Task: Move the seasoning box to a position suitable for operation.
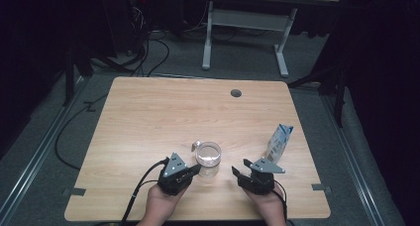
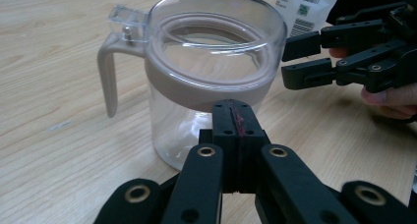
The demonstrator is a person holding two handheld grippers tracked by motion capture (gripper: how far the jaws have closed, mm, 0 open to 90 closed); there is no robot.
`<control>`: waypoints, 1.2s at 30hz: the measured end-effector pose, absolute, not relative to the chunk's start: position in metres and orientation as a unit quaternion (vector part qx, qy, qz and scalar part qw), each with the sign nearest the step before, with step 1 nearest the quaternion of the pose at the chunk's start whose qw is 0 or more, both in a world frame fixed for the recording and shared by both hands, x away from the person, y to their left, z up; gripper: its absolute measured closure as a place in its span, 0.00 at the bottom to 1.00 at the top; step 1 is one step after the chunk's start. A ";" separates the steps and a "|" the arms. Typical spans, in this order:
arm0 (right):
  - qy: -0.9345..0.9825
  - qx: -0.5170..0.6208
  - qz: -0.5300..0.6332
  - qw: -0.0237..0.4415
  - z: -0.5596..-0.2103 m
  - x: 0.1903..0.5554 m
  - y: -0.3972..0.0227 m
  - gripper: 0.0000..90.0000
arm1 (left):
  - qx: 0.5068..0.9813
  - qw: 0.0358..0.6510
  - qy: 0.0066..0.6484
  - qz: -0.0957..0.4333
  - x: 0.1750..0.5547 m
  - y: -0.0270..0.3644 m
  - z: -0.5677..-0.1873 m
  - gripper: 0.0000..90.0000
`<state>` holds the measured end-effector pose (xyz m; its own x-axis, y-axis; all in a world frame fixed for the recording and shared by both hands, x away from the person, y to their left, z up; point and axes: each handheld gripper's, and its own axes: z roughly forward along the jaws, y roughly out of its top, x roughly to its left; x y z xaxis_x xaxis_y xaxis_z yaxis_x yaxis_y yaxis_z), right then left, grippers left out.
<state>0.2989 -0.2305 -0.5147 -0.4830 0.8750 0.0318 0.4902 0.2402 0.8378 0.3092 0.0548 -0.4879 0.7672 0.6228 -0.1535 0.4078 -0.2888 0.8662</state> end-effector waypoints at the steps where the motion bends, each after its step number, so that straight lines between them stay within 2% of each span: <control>1: 0.753 0.454 0.418 0.230 -0.515 0.299 -0.230 0.50 | 0.796 0.501 0.322 0.107 0.309 0.052 -0.488 1.00; 11: 0.753 0.452 0.419 0.231 -0.514 0.299 -0.231 0.50 | 0.798 0.502 0.316 0.105 0.310 0.046 -0.488 1.00; 16: 0.753 0.452 0.421 0.228 -0.513 0.298 -0.232 0.51 | 0.790 0.511 0.317 0.122 0.309 0.058 -0.483 1.00; 23: 0.750 0.453 0.429 0.220 -0.504 0.301 -0.225 0.57 | 0.763 0.518 0.355 0.155 0.340 0.084 -0.469 1.00; 36: 0.743 0.442 0.439 0.244 -0.479 0.320 -0.213 0.65 | 0.756 0.524 0.359 0.156 0.371 0.066 -0.454 1.00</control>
<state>0.3203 -0.2133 -0.4789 -0.4903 0.8712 0.0242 0.4423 0.2248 0.8682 0.3706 0.0659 -0.4542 0.6930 0.7073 -0.1398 0.3795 -0.1930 0.9048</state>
